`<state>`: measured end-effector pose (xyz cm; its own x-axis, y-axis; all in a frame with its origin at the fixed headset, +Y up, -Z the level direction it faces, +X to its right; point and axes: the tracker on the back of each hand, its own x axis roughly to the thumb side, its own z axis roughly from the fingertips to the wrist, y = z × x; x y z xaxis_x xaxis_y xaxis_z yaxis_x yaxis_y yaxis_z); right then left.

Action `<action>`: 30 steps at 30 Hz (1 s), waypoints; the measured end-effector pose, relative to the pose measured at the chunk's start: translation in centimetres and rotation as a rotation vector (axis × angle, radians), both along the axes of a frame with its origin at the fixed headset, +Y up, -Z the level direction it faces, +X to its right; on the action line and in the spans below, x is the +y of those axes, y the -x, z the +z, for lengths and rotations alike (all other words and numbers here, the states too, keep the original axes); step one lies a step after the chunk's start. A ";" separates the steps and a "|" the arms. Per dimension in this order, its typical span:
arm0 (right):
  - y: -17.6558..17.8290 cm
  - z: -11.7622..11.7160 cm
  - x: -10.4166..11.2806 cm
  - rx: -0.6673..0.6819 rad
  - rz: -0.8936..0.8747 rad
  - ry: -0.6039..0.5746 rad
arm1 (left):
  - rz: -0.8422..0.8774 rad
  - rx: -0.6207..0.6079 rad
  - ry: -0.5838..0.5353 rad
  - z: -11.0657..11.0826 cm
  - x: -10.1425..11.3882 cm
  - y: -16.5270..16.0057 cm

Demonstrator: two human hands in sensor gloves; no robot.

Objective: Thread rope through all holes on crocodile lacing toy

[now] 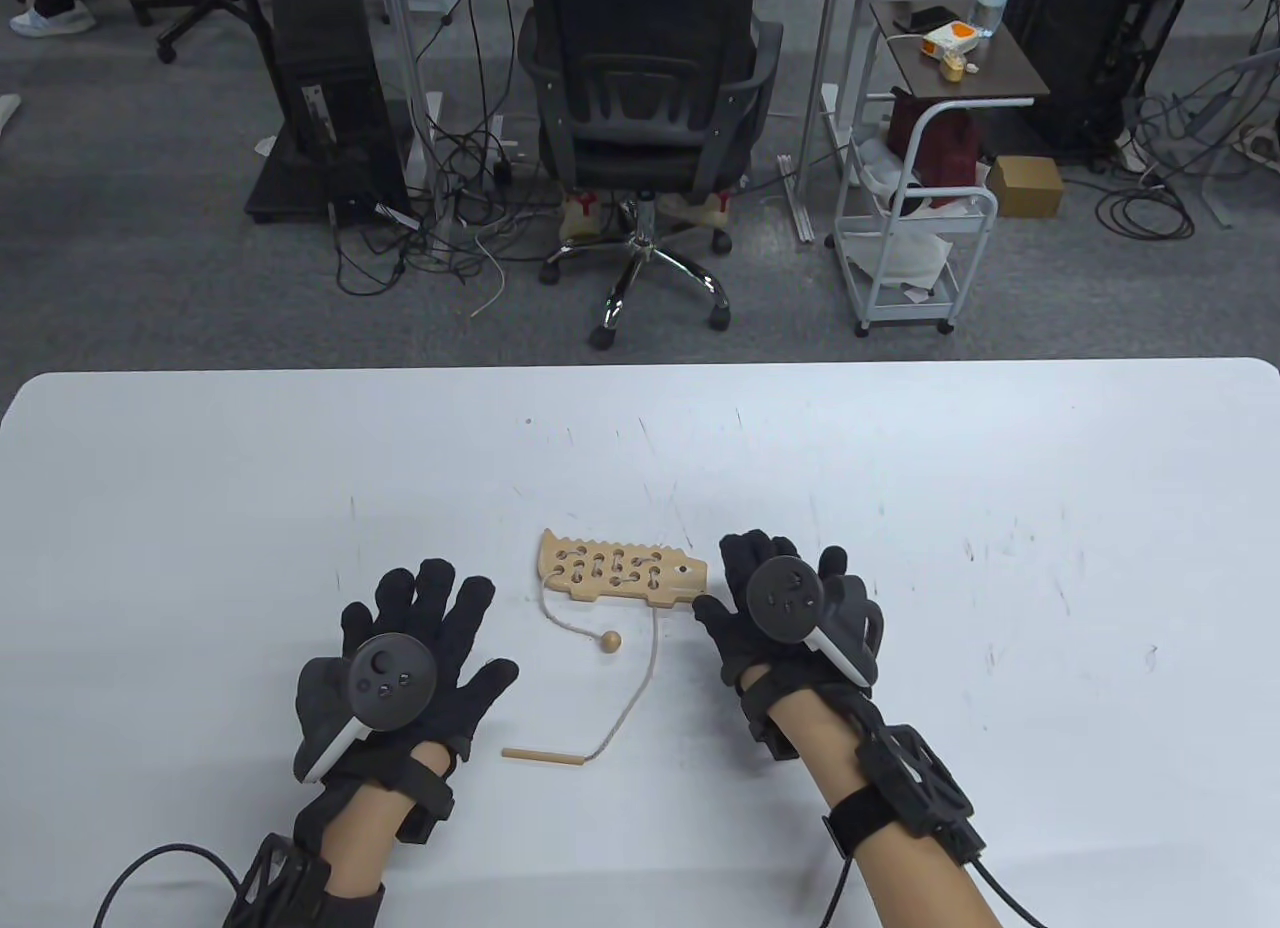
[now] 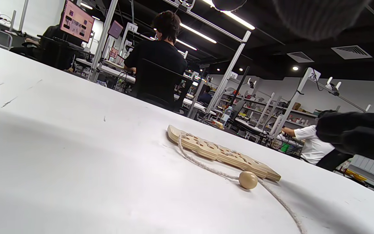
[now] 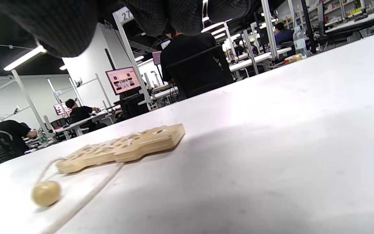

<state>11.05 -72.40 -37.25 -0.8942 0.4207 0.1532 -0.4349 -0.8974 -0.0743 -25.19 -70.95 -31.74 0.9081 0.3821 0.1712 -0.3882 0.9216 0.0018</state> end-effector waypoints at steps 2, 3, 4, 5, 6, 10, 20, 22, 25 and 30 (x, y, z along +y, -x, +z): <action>-0.4 1.4 0.5 0.019 0.033 -0.016 | -0.002 0.000 0.002 0.0 0.0 0.0; -0.6 1.8 0.7 0.020 0.044 -0.018 | -0.003 0.001 0.002 0.0 0.0 0.0; -0.8 2.5 0.9 0.023 0.055 -0.030 | -0.003 0.002 0.003 0.0 0.0 0.1; -1.0 3.2 1.1 0.029 0.066 -0.032 | 0.002 0.001 0.002 0.0 0.1 0.1; -1.1 3.7 1.2 0.032 0.072 -0.033 | 0.008 -0.001 -0.008 0.0 0.1 0.2; -1.7 6.3 1.5 0.050 0.135 -0.017 | 0.012 0.013 -0.028 0.0 0.3 0.5; -1.9 9.6 1.1 0.069 0.217 0.015 | -0.005 0.009 -0.004 0.1 0.1 0.3; -1.9 9.5 1.2 0.059 0.209 -0.011 | -0.009 0.009 -0.002 0.1 0.1 0.3; -2.1 9.4 1.3 0.041 0.201 -0.055 | -0.009 0.012 -0.002 0.1 0.2 0.4; -2.6 9.2 1.2 0.023 0.196 -0.058 | -0.018 0.010 -0.005 0.0 0.4 0.2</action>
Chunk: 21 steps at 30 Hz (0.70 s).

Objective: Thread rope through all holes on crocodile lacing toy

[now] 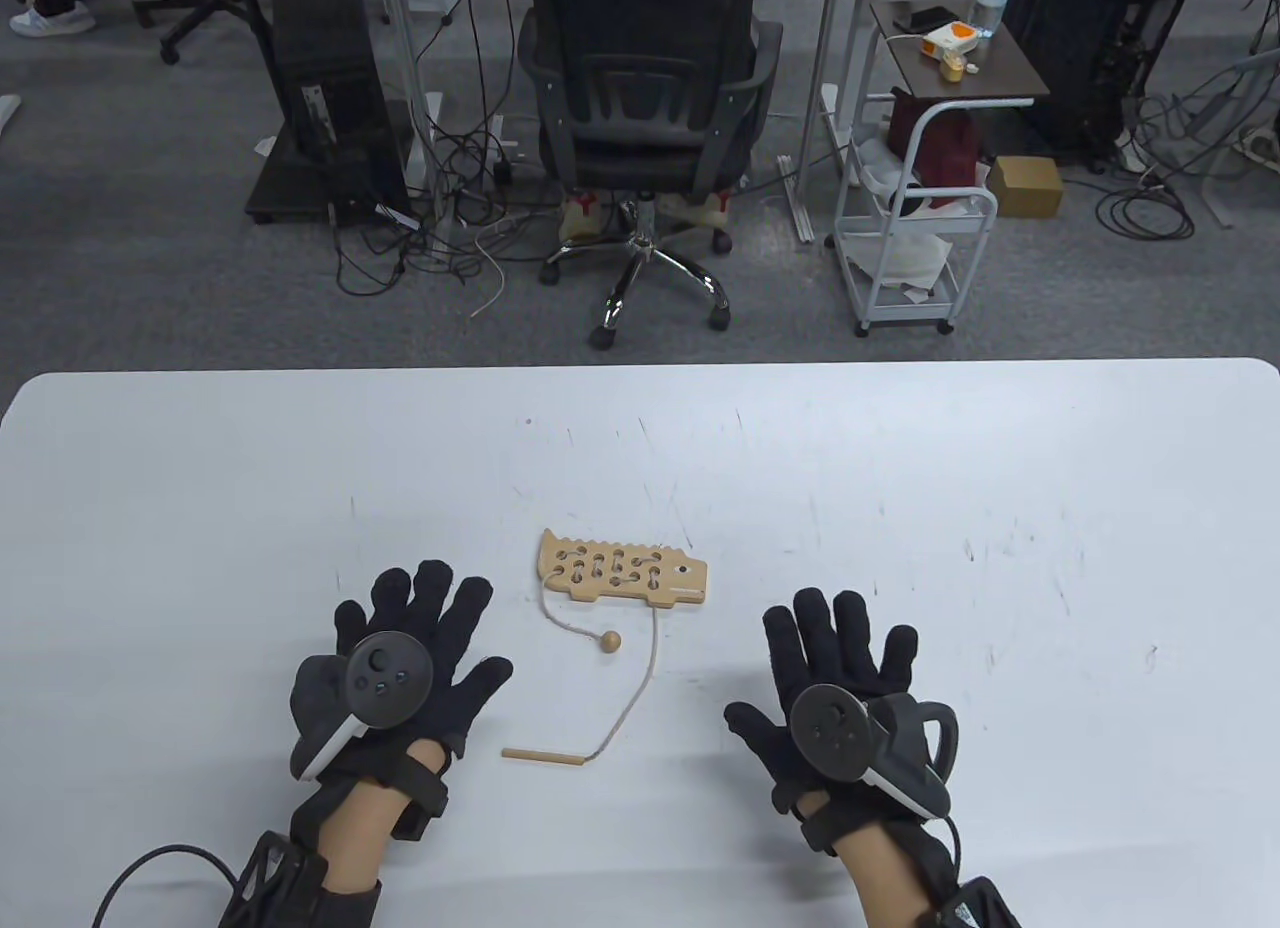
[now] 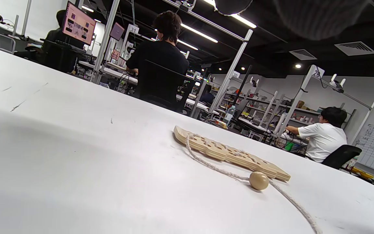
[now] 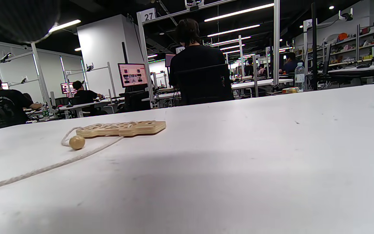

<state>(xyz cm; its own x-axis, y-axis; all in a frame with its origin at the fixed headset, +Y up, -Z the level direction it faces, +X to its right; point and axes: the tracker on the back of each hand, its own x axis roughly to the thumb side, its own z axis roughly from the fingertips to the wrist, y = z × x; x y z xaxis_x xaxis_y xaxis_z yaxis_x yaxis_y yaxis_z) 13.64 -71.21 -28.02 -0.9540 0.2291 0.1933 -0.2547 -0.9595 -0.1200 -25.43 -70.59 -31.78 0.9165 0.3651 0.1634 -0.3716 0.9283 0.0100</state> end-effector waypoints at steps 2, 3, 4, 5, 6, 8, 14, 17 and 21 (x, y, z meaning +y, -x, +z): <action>-0.2 0.0 -0.2 -0.007 0.004 0.004 | 0.006 0.000 0.001 0.0 -0.1 0.0; -0.2 0.0 -0.3 -0.007 0.010 0.007 | 0.013 0.004 0.002 0.1 -0.2 0.1; -0.2 0.0 -0.4 -0.005 0.013 0.010 | 0.016 0.006 0.003 0.1 -0.1 0.2; -0.1 0.0 -0.4 -0.001 0.013 0.013 | 0.019 0.009 0.000 0.1 -0.1 0.2; -0.1 0.0 -0.5 0.004 0.011 0.014 | 0.019 0.010 -0.002 0.1 0.0 0.2; 0.0 0.1 -0.5 0.010 0.012 0.012 | 0.014 0.010 -0.008 0.1 0.2 0.2; 0.0 0.2 -0.4 0.010 0.005 -0.006 | 0.003 -0.004 -0.008 0.2 0.3 -0.3; -0.1 0.2 -0.5 0.014 -0.011 -0.003 | 0.005 -0.007 -0.012 0.3 0.4 -0.4; -0.1 0.2 -0.6 0.017 -0.025 -0.004 | 0.009 -0.005 -0.016 0.3 0.3 -0.3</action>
